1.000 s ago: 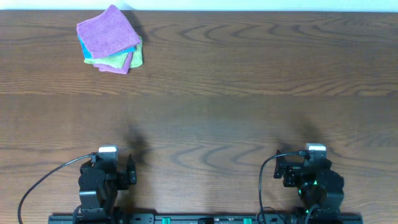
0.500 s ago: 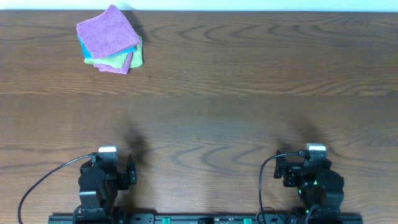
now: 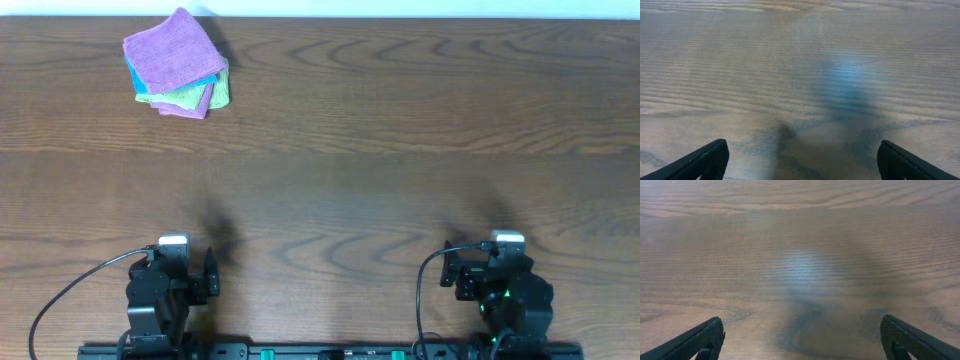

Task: Fold the cloth

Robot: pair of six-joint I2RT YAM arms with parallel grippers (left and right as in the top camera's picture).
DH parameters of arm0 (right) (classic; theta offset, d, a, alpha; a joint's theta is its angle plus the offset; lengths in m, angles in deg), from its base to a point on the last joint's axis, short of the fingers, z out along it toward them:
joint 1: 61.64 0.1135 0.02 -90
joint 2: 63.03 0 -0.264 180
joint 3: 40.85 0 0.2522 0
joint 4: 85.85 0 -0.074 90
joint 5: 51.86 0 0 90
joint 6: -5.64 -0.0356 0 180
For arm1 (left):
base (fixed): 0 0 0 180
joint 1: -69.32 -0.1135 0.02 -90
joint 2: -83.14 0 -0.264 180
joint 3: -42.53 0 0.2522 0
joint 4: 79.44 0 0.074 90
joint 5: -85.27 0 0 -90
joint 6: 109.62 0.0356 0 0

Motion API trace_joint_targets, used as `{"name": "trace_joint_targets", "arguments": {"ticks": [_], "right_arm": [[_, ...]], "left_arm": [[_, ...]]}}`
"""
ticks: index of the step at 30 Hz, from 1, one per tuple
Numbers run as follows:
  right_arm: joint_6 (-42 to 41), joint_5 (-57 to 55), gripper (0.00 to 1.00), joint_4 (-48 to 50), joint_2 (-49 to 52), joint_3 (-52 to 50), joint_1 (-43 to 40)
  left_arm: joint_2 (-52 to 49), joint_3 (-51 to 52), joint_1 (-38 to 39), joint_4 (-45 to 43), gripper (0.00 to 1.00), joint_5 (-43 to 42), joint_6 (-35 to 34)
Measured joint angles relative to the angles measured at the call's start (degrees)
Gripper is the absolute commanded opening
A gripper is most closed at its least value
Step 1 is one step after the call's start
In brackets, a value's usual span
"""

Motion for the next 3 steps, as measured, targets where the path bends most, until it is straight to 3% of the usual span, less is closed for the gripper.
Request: {"name": "trace_joint_targets", "arguments": {"ticks": [3], "right_arm": [[0.0,0.0,0.99,0.0,0.0,0.0,0.0]], "left_arm": [[0.0,0.0,0.0,0.0,0.95,0.0,0.0]]}}
